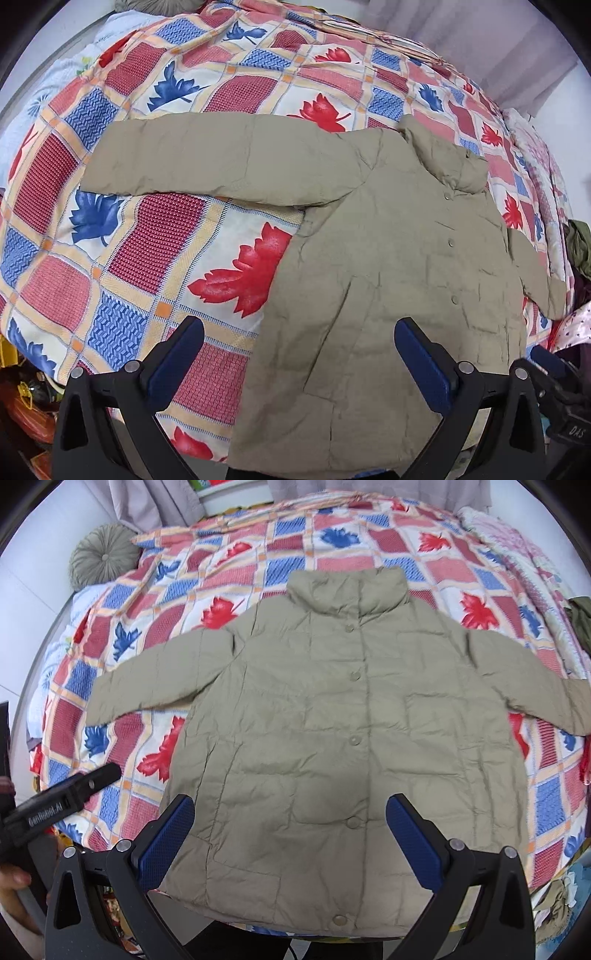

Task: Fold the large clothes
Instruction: 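Grasp the jacket side and sleeve nearest the left tool and lift it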

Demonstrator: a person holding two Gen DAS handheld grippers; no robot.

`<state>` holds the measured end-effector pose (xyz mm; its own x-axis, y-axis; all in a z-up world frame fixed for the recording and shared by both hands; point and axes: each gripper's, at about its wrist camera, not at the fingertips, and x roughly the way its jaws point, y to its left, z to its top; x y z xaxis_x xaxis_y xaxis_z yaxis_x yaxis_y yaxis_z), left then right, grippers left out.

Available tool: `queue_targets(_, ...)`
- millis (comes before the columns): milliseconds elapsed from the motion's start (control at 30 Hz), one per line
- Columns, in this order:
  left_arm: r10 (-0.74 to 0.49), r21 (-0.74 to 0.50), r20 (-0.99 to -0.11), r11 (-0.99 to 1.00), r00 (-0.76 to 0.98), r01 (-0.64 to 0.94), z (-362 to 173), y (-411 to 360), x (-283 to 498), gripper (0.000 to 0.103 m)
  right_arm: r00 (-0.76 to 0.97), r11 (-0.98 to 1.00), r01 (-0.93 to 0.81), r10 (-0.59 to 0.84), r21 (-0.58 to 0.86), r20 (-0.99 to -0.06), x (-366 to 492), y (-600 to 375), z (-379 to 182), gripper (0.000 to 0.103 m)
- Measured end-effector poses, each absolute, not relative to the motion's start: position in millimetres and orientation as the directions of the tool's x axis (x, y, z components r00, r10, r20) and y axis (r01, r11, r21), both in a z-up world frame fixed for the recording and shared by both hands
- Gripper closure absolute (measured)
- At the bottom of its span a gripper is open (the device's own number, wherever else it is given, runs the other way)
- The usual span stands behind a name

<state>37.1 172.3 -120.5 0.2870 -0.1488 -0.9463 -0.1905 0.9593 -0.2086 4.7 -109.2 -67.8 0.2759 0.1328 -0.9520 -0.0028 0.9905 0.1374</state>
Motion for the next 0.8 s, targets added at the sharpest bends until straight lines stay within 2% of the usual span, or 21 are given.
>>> queue_targets(200,-0.246,-0.336,-0.909,0.91,0.336,-0.241,-170,209,71,0.0,0.226,0.99,-0.039,0.144,0.139,-0.964,22,-90,-109,0.0)
queue_targets(333,-0.366,-0.485,-0.845,0.83,0.389,-0.274,-209,226,100,0.0,0.204,0.988,-0.049,0.151,0.144,-0.967,30,-80,-137,0.0)
queue_targets(567,-0.464,-0.625,-0.756,0.721,0.462,-0.299,-257,240,155,0.0,0.192,0.987,-0.041,0.158,0.153,-0.969,34,-72,-173,0.0)
queue_targets(633,-0.47,-0.644,-0.742,0.696,0.478,-0.316,-264,248,170,0.0,0.196,0.987,-0.036,0.16,0.156,-0.967,35,-72,-177,0.0)
queue_targets(800,-0.39,-0.636,-0.733,0.683,0.557,-0.359,-256,290,199,0.0,0.217,0.987,-0.009,0.159,0.161,-0.963,46,-75,-181,0.0)
